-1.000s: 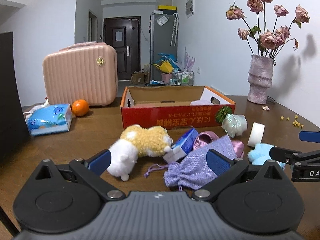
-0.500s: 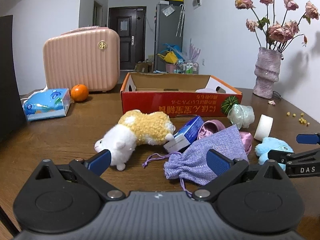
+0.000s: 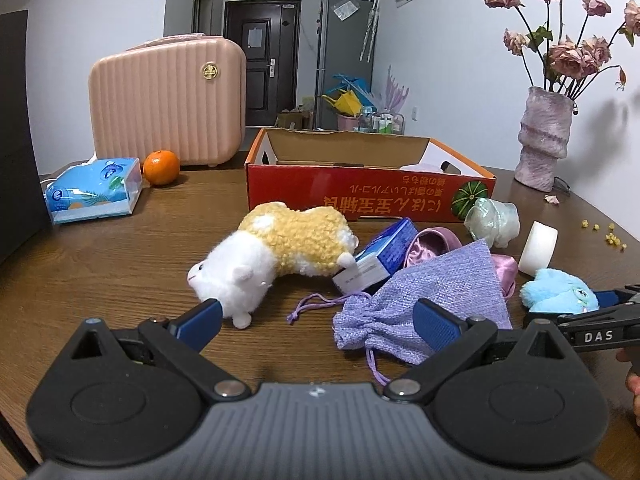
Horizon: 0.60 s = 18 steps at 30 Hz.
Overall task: Organize soft objects
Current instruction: 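Move the right tool to the light blue plush and grasp it, then grasp the purple drawstring pouch with the left tool while the right tool holds the blue plush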
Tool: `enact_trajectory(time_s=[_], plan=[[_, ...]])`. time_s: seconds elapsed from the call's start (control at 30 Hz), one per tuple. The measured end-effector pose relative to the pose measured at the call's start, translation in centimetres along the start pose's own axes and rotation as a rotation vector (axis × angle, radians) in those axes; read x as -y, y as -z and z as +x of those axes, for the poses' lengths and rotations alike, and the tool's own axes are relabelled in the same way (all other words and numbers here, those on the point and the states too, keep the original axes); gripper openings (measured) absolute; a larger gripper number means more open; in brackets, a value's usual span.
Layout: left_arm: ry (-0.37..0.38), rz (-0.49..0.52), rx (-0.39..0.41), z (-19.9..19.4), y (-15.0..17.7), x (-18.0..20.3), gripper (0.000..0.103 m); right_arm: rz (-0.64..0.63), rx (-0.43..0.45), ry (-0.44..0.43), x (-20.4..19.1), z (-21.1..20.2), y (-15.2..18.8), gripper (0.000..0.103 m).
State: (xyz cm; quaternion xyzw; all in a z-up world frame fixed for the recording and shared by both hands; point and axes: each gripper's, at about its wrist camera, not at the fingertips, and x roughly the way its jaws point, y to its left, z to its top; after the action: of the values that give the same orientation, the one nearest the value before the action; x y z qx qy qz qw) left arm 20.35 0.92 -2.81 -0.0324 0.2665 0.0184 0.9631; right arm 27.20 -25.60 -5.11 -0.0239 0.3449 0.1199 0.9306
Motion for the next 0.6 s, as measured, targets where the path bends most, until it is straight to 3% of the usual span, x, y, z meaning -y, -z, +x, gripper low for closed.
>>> enact_trajectory(time_s=[0.13,0.6], plan=[[0.002,0.003,0.003,-0.1,0.1,0.1,0.103,-0.023,-0.001,0.014,-0.3,0.1,0.2,0.079],[0.022,-0.02,-0.017,0.0,0.2,0.8,0.103,-0.037,0.11,0.021,-0.4,-2.0,0.2,0.074]])
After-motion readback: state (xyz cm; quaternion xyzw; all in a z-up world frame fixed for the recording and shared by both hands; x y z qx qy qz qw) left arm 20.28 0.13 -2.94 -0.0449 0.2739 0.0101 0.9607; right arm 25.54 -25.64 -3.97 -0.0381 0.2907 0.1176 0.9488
